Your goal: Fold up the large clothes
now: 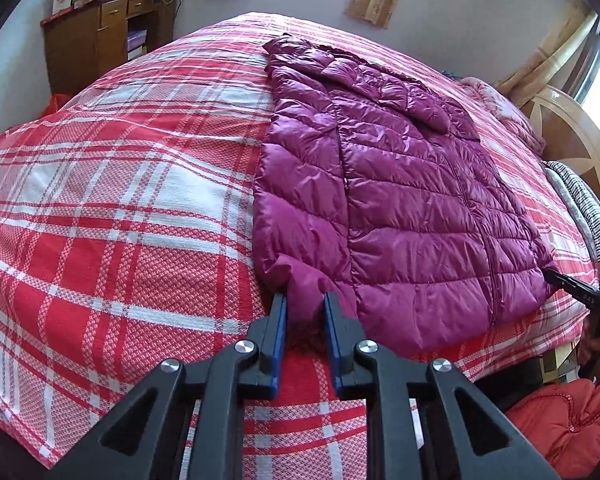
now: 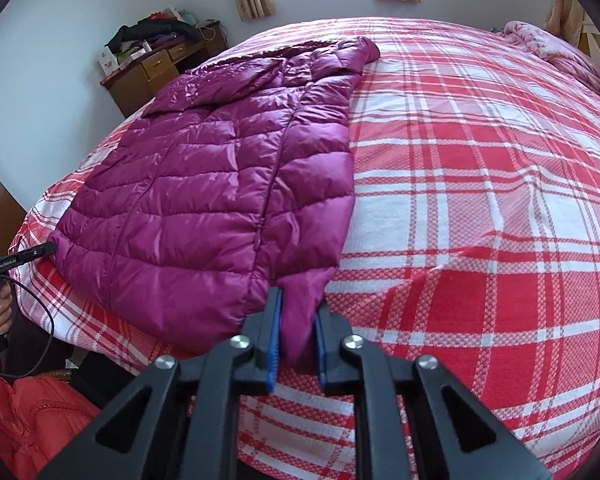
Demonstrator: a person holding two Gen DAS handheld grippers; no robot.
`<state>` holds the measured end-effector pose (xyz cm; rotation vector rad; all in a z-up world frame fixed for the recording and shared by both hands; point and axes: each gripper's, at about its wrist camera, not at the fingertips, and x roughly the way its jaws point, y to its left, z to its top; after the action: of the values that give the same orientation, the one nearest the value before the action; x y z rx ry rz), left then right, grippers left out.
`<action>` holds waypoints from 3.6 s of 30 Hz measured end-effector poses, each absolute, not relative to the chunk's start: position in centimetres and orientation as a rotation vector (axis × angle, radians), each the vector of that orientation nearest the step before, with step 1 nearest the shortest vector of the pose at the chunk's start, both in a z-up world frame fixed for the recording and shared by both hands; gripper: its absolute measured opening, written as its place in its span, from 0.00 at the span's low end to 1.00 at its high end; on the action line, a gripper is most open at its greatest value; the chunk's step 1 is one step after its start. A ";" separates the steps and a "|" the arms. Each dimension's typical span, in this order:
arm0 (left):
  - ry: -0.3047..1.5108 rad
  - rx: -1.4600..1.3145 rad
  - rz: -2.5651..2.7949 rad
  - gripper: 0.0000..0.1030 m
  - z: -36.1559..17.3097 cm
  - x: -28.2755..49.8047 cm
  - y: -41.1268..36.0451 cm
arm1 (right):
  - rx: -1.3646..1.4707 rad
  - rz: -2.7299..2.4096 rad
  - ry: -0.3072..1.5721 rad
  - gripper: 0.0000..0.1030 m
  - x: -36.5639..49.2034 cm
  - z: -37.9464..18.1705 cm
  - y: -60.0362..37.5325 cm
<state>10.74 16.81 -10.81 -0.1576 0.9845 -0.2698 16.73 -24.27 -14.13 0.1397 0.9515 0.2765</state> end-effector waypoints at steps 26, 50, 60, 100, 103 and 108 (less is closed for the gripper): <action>0.832 -0.262 -0.437 0.05 -5.5 9.6 16.6 | 0.327 0.442 0.845 0.09 14.8 -9.3 -25.6; 0.863 -0.090 -0.406 0.05 -4.4 8.4 16.2 | 0.295 0.368 0.746 0.54 12.5 -4.4 -29.0; 1.026 -0.199 -0.387 0.05 -9.0 6.9 17.3 | 0.240 0.324 0.885 0.88 13.1 -9.4 -28.8; 1.159 -0.258 -0.423 0.45 -11.6 8.4 14.8 | 0.241 0.384 1.021 0.71 13.2 -13.8 -27.6; 1.143 -0.240 -0.426 0.35 -11.5 8.2 14.5 | 0.199 0.390 1.014 0.43 13.1 -13.9 -27.0; 1.136 -0.306 -0.451 0.06 -11.7 8.4 15.2 | 0.189 0.408 1.020 0.10 13.0 -14.0 -26.5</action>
<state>8.37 15.25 -11.70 -0.3065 1.1363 -0.4510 13.01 -26.52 -14.02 0.1891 1.0205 0.4083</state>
